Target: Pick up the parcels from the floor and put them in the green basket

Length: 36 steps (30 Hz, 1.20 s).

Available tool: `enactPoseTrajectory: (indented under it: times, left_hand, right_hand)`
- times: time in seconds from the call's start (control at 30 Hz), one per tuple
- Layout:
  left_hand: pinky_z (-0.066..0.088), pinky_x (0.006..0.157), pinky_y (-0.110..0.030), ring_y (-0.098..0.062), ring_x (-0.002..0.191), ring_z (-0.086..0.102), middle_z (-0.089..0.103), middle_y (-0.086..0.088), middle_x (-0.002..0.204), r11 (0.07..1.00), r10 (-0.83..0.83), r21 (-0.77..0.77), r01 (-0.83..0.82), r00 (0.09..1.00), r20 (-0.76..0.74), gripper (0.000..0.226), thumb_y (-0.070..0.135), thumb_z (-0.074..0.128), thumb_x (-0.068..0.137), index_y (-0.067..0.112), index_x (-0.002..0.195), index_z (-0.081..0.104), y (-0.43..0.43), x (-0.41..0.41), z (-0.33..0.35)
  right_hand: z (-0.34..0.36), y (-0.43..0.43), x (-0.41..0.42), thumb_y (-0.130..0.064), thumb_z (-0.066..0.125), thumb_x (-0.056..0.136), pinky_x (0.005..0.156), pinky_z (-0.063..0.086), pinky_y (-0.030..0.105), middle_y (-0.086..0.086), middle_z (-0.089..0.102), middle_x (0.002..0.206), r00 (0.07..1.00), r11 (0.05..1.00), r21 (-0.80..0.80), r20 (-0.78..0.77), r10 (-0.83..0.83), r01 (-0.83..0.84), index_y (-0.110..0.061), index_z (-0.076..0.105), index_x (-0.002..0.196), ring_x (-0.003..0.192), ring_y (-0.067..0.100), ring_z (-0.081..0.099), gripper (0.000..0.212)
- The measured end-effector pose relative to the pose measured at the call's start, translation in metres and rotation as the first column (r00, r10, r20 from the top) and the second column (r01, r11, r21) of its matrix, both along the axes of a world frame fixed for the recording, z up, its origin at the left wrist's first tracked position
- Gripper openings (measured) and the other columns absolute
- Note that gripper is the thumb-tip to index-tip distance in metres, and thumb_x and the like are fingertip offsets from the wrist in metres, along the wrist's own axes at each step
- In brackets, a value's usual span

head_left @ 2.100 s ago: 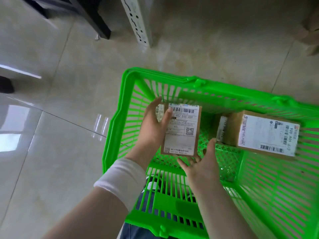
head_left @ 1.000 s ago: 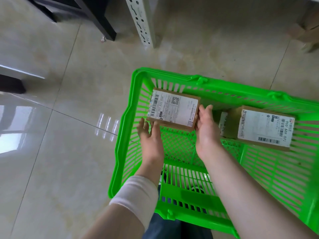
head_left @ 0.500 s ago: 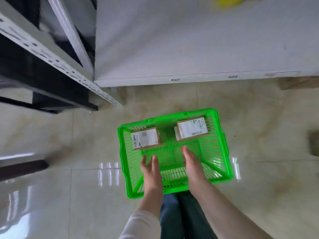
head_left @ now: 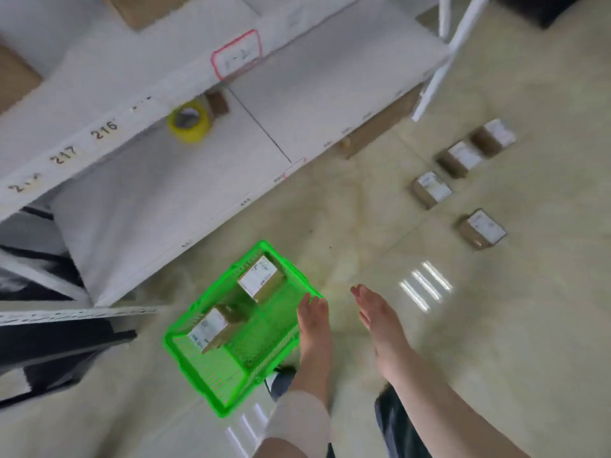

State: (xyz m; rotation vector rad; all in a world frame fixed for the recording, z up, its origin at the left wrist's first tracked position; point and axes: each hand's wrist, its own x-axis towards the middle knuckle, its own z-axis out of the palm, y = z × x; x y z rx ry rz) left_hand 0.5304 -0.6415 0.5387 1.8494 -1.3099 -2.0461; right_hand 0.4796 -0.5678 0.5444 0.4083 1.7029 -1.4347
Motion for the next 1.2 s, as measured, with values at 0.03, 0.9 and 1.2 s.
enactPoseTrajectory:
  times: [0.03, 0.9, 1.2]
  left_hand:
    - [0.031, 0.091, -0.023, -0.013, 0.103, 0.043, 0.047, -0.008, 0.119, 0.999, -0.037, -0.002, 0.037, 0.999, 0.01, 0.045, 0.005, 0.043, 0.095, 0.003, 0.139, 0.034, 0.022, -0.015, 0.007]
    - [0.029, 0.106, -0.027, -0.016, 0.132, 0.039, 0.039, 0.0, 0.146, 0.901, -0.419, 0.084, 0.426, 0.904, -0.088, 0.05, 0.034, 0.038, 0.094, 0.024, 0.142, 0.029, 0.383, -0.395, 0.093]
    - [0.026, 0.115, -0.036, -0.019, 0.135, 0.037, 0.035, 0.0, 0.148, 0.882, -0.46, 0.061, 0.467, 0.882, -0.101, 0.052, 0.035, 0.036, 0.095, 0.023, 0.145, 0.024, 0.445, -0.538, 0.124]
  right_hand:
    - [0.007, 0.023, -0.012, -0.031, 0.05, 0.093, 0.111, 0.032, 0.032, 0.001, 0.056, 0.133, 1.0, 1.0, 0.001, 0.001, -0.03, 0.03, -0.017, 0.054, 0.127, 0.118, 0.01, 0.049, 0.036]
    - [0.11, 0.383, -0.384, -0.036, 0.047, 0.093, 0.1, 0.036, 0.026, -0.002, 0.055, 0.132, 0.924, 0.926, 0.003, -0.067, -0.376, 0.377, -0.022, 0.053, 0.123, 0.122, 0.016, 0.049, 0.033]
    - [0.131, 0.456, -0.513, -0.037, 0.048, 0.094, 0.107, 0.035, 0.03, -0.002, 0.055, 0.136, 0.925, 0.928, -0.002, -0.076, -0.373, 0.373, -0.016, 0.054, 0.126, 0.125, 0.016, 0.049, 0.039]
